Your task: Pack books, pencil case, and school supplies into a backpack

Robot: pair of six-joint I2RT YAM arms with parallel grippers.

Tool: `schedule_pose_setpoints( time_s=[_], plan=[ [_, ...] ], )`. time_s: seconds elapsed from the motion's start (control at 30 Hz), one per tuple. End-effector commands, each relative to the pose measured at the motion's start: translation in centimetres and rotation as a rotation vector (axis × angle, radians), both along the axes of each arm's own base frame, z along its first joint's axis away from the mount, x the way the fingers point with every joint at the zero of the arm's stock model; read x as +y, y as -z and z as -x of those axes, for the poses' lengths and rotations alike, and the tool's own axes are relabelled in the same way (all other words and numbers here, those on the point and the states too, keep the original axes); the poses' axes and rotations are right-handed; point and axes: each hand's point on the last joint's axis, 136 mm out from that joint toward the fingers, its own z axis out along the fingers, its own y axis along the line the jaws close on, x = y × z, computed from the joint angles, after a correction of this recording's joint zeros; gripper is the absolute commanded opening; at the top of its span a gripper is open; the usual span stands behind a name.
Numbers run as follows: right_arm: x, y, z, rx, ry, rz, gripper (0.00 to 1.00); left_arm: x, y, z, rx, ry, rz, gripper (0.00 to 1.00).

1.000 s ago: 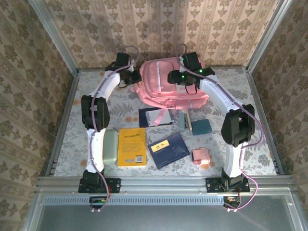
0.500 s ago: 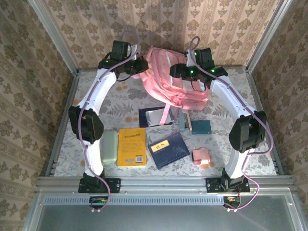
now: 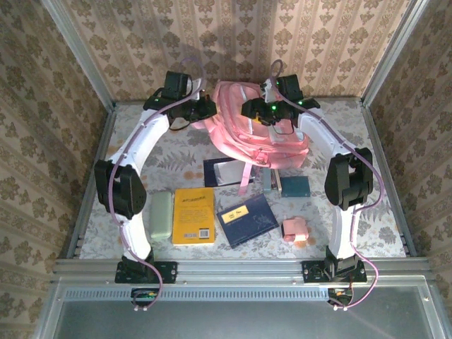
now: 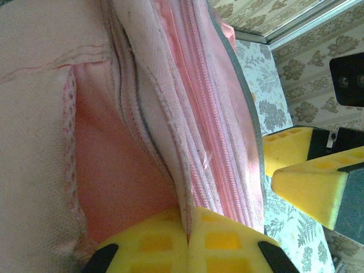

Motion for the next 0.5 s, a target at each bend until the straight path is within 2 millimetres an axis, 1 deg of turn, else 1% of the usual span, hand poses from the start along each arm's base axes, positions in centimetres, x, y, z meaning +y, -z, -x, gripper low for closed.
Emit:
schedule_pose_setpoints(
  time_s=[0.0,0.1,0.2,0.3,0.47],
  plan=[
    [1.4,-1.4,1.2,-0.009,-0.073,-0.090,0.51,-1.3,-5.4,1.4,-0.137,0.075,0.080,0.00],
    [2.5,-1.3,2.2,0.003,-0.133,-0.124,0.42,-1.2,-5.5,1.2,-0.150,0.079,0.060,0.00],
    [3.6,-1.0,2.8,0.016,-0.176,-0.120,0.39,-1.2,-5.6,1.1,-0.160,0.089,0.046,0.00],
    [3.9,-0.5,2.6,0.026,-0.179,-0.104,0.40,-1.2,-5.8,1.2,-0.165,0.106,0.037,0.00],
    [4.0,0.3,2.5,0.039,-0.185,-0.096,0.34,-1.1,-6.3,1.8,-0.182,0.121,0.032,0.00]
  ],
)
